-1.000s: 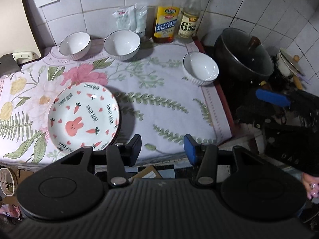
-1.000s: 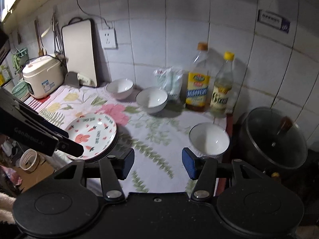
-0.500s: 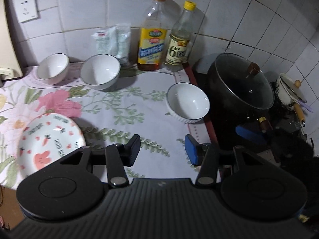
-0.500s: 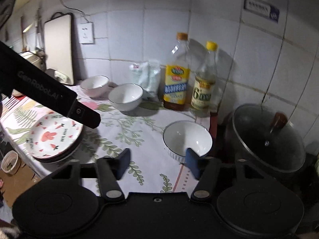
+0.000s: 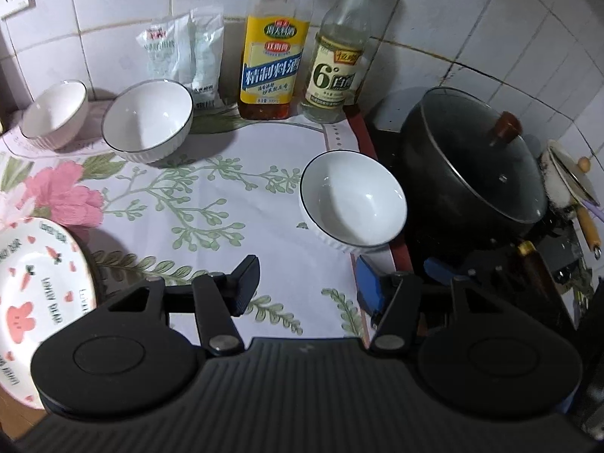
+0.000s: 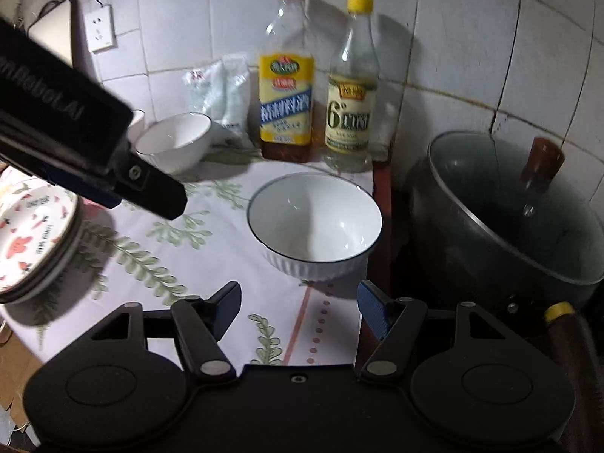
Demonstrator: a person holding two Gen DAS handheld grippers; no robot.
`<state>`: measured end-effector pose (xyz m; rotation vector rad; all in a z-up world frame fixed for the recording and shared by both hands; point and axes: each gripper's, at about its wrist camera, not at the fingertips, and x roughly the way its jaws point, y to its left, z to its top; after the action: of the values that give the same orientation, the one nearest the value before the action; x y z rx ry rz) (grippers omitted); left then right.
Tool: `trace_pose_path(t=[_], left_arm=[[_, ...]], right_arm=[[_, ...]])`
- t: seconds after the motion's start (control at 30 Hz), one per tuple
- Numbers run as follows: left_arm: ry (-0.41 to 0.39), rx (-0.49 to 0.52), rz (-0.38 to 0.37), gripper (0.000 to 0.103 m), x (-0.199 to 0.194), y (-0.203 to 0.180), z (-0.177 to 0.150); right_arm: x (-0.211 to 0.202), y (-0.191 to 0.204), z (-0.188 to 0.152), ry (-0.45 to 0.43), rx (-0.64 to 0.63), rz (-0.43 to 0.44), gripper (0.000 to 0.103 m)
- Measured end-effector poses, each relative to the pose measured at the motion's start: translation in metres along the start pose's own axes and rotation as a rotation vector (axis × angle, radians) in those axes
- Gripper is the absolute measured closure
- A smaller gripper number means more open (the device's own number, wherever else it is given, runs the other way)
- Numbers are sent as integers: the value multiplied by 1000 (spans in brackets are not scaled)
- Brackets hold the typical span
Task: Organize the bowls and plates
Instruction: 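Grasp the white bowl rim with the left gripper, then carry the white bowl beside the plate stack and lower it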
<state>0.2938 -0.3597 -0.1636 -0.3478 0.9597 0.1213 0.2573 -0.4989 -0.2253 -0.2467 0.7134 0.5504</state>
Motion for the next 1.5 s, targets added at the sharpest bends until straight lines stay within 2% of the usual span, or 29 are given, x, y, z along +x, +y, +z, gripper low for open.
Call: trace_pose_path(t=[0.2,0.33,0.6,0.63,0.7,0.73,0.77,0.9,1.03,1.27,1.5], left_arm=[[37,-81,-31,48,42,5,11],[65,-47,0,48,72,-3,15],[55,-57,-12,50,99,-4,28],[55,-61,-10,51,102,-3,29],[75,-67,3,68,110,0,33],[93,-66,6,69,114,1,34],[97,-72,1,70,116,4,34],[80,-69,-53,85,116,7,32],[60,0,-34,86,115,-1,30],[67,8,-8,87,112,-3,32],[64,35,28,87,90,-4,24]], right_arm=[[27,3,-7,-7,-27,-87,30],[43,1,-7,-11,-27,-125,30],[73,-6,-5,9,2,-101,30],[77,-7,-4,9,2,-92,29],[85,-9,-1,24,-4,-86,26],[88,-10,1,25,-1,-85,19],[91,-11,3,29,4,-83,17],[98,-12,5,18,-12,-60,14],[100,-4,7,-8,-71,-61,13],[96,2,4,-26,-75,-68,12],[79,11,3,-32,-68,-49,12]])
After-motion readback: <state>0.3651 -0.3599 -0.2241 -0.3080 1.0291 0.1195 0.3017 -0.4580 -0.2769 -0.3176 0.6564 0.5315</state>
